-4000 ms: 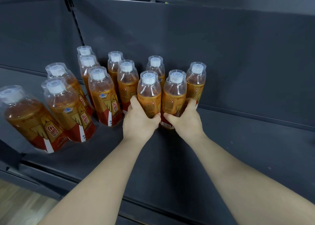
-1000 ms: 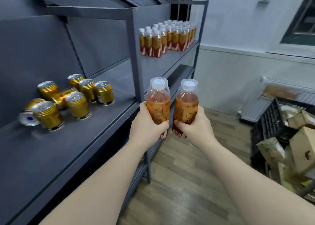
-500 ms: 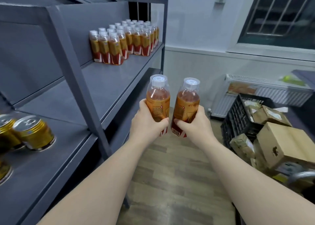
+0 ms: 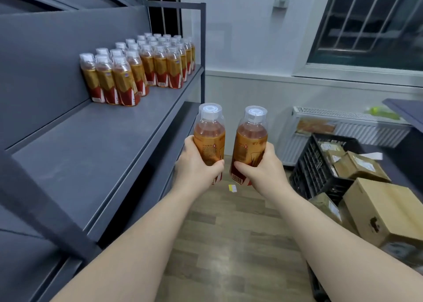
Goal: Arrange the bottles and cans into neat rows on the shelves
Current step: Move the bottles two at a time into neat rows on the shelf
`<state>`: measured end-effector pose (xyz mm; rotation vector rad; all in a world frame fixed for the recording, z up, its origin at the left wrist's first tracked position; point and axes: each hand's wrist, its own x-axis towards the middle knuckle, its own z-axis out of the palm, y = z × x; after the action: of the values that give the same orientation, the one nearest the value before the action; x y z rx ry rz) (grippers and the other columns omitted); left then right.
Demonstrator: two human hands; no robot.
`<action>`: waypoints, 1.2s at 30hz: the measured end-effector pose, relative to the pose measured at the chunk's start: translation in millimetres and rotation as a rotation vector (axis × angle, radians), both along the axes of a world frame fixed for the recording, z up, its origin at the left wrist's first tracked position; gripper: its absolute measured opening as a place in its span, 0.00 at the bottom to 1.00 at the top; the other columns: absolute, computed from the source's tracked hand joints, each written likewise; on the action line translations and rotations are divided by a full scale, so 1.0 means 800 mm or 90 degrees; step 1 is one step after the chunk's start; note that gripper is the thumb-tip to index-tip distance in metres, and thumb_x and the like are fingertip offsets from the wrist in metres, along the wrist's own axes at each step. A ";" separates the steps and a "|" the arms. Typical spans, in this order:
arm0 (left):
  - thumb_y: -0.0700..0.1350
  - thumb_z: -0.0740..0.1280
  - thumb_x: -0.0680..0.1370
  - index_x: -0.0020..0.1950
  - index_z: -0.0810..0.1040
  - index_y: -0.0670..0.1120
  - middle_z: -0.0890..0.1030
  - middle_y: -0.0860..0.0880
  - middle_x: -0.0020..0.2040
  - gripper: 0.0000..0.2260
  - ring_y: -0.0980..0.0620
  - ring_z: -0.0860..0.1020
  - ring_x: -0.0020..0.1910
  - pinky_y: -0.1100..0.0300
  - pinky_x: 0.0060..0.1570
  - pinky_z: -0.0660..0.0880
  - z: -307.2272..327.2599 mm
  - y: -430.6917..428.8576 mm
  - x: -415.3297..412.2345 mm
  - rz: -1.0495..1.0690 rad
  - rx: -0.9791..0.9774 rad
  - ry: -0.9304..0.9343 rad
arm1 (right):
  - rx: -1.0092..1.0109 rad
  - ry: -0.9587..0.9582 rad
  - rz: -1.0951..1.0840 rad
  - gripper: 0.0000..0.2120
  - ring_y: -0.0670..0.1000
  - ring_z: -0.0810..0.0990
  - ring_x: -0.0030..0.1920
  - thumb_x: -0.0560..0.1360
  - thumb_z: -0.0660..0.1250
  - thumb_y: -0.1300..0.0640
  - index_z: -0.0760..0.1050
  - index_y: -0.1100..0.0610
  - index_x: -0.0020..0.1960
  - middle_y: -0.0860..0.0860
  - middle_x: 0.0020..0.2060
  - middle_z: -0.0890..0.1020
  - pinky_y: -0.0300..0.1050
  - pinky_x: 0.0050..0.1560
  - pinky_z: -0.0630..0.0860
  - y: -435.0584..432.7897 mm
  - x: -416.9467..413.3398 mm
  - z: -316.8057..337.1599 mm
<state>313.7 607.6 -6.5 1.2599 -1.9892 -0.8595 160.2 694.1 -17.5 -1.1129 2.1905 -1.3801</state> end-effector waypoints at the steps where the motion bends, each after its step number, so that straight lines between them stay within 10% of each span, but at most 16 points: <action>1: 0.58 0.75 0.69 0.70 0.60 0.54 0.76 0.52 0.61 0.36 0.47 0.77 0.58 0.46 0.57 0.79 -0.002 -0.009 -0.011 0.003 0.001 0.002 | 0.002 0.001 0.002 0.29 0.48 0.79 0.53 0.67 0.77 0.48 0.66 0.47 0.63 0.45 0.52 0.79 0.54 0.54 0.80 -0.011 -0.012 -0.001; 20: 0.55 0.75 0.71 0.70 0.60 0.52 0.76 0.51 0.60 0.34 0.48 0.77 0.58 0.47 0.56 0.79 0.001 -0.182 -0.203 0.094 0.003 -0.004 | 0.004 0.004 0.103 0.27 0.52 0.78 0.54 0.69 0.76 0.48 0.64 0.46 0.60 0.47 0.54 0.79 0.56 0.56 0.79 -0.221 -0.217 0.002; 36: 0.55 0.75 0.72 0.70 0.59 0.51 0.75 0.48 0.61 0.34 0.45 0.76 0.58 0.46 0.56 0.78 -0.001 -0.418 -0.230 0.177 0.000 -0.005 | -0.014 0.011 0.206 0.27 0.47 0.77 0.53 0.71 0.76 0.50 0.64 0.46 0.62 0.44 0.53 0.77 0.38 0.45 0.72 -0.470 -0.253 0.001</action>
<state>130.1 273.2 -7.0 1.4981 -1.7651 -0.7175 -41.9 318.4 -16.5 -1.4180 1.9039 -1.2571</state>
